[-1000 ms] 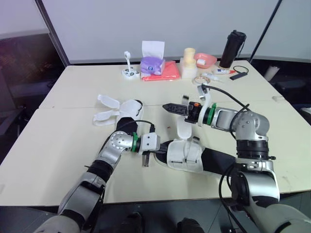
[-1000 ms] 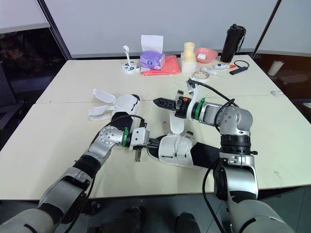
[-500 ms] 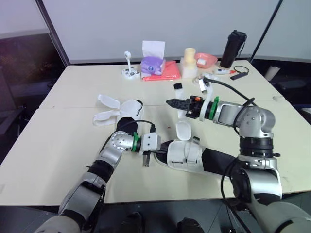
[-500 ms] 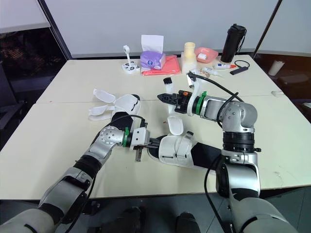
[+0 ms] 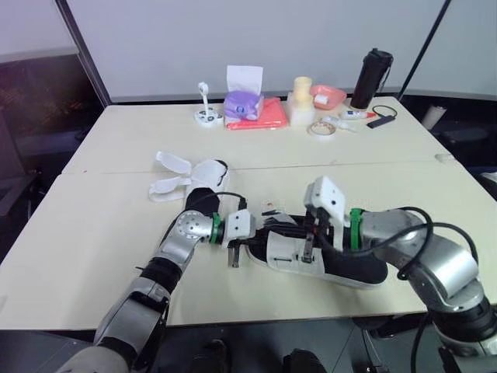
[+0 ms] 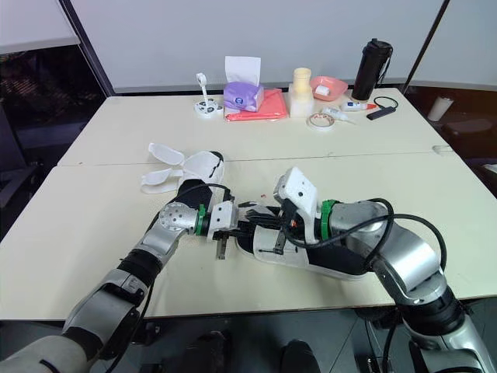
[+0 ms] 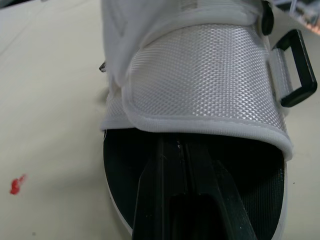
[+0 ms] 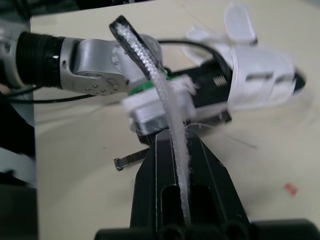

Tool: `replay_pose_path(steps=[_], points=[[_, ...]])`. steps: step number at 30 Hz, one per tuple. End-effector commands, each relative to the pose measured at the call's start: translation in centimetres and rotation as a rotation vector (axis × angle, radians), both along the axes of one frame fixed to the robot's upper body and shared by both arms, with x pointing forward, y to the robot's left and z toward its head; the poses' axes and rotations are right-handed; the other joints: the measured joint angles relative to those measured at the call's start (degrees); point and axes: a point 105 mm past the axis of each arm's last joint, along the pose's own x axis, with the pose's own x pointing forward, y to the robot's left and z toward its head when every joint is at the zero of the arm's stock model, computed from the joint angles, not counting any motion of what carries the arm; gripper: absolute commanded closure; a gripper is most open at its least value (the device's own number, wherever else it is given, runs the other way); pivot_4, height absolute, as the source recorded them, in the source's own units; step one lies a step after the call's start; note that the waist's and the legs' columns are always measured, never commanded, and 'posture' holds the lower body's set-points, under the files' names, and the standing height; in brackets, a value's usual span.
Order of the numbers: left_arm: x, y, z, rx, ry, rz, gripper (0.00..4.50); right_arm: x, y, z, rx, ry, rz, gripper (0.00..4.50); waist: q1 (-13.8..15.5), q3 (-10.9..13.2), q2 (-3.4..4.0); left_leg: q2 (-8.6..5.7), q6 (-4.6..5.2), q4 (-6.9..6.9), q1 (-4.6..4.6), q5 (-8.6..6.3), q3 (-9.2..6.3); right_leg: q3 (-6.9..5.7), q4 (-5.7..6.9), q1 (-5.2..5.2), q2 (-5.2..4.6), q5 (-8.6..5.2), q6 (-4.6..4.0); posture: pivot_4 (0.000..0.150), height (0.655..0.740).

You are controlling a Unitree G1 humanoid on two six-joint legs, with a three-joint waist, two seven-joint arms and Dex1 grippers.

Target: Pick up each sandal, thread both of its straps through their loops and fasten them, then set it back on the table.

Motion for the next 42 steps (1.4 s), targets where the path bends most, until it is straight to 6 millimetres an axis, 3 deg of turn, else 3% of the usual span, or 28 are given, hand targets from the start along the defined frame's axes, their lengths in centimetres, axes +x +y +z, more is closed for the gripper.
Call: replay_pose_path(steps=[1, 16, 19, 26, 32, 35, 38, 42], points=[[-1.2, 0.9, -2.5, 0.103, 0.109, -0.049, 4.5, -0.9, 0.7, 0.7, -0.015, -0.154, 0.058, 4.47, -0.1, 0.0, 0.0, 0.0, 0.0, -0.02, 0.0, 0.0, 0.0, 0.01, -0.03, -0.01, 0.0, 0.0, 0.0, 0.15, 0.74], [-1.4, 1.1, -2.8, 0.164, 0.133, -0.1, 4.5, -4.7, 2.3, -5.6, -0.241, -0.292, 0.366, 4.47, -0.9, 0.0, -0.01, 0.01, 0.0, -0.13, 0.01, -0.01, 0.0, -0.01, -0.15, 0.04, 0.02, -0.02, 0.02, 0.15, 0.74], [-1.4, 1.1, -2.8, 0.166, 0.13, -0.099, 4.5, -4.7, 2.1, -6.2, -0.284, -0.3, 0.396, 3.62, -0.9, 0.0, -0.01, 0.02, 0.0, -0.14, 0.01, -0.01, 0.0, -0.01, -0.15, 0.04, 0.02, -0.02, 0.02, 0.15, 0.74], [-1.3, 0.6, -2.9, 0.157, 0.121, -0.096, 4.5, -5.6, -0.7, -7.8, -0.493, -0.342, 0.481, 0.08, -0.7, 0.0, -0.01, 0.02, 0.0, -0.1, 0.02, -0.01, -0.01, -0.02, -0.15, 0.09, 0.03, -0.02, 0.02, 0.15, 0.74], [-1.3, -0.2, -3.0, 0.143, 0.107, -0.103, 4.5, -6.7, -4.0, -7.5, -0.554, -0.235, 0.417, 0.03, 0.0, 0.0, -0.03, 0.01, -0.01, -0.03, 0.05, -0.01, -0.01, -0.02, -0.17, 0.2, 0.01, -0.02, 0.01, 0.15, 0.74], [-1.4, -0.6, -3.0, 0.134, 0.098, -0.11, 4.5, -6.6, -5.2, -6.7, -0.471, -0.112, 0.283, 0.03, 0.6, 0.0, -0.1, 0.02, -0.01, 0.0, 0.06, -0.01, -0.01, -0.03, -0.22, 0.26, 0.0, -0.01, 0.01, 0.15, 0.74], [-1.5, -0.9, -3.2, 0.132, 0.092, -0.118, 4.5, -6.2, -5.8, -5.7, -0.293, 0.06, 0.117, 0.03, 0.7, -0.1, -0.13, 0.03, -0.01, 0.02, 0.08, -0.01, -0.07, -0.07, -0.26, 0.34, -0.02, -0.01, 0.0, 0.15, 0.74], [-1.8, -1.1, -3.5, 0.138, 0.086, -0.129, 4.5, -8.0, -6.4, -6.0, -0.157, 0.426, 0.012, 0.03, 1.0, -0.1, -0.13, 0.0, 0.0, 0.03, 0.07, -0.02, -0.42, -0.22, -0.33, 0.43, -0.13, -0.01, -0.01, 0.15, 0.74]])
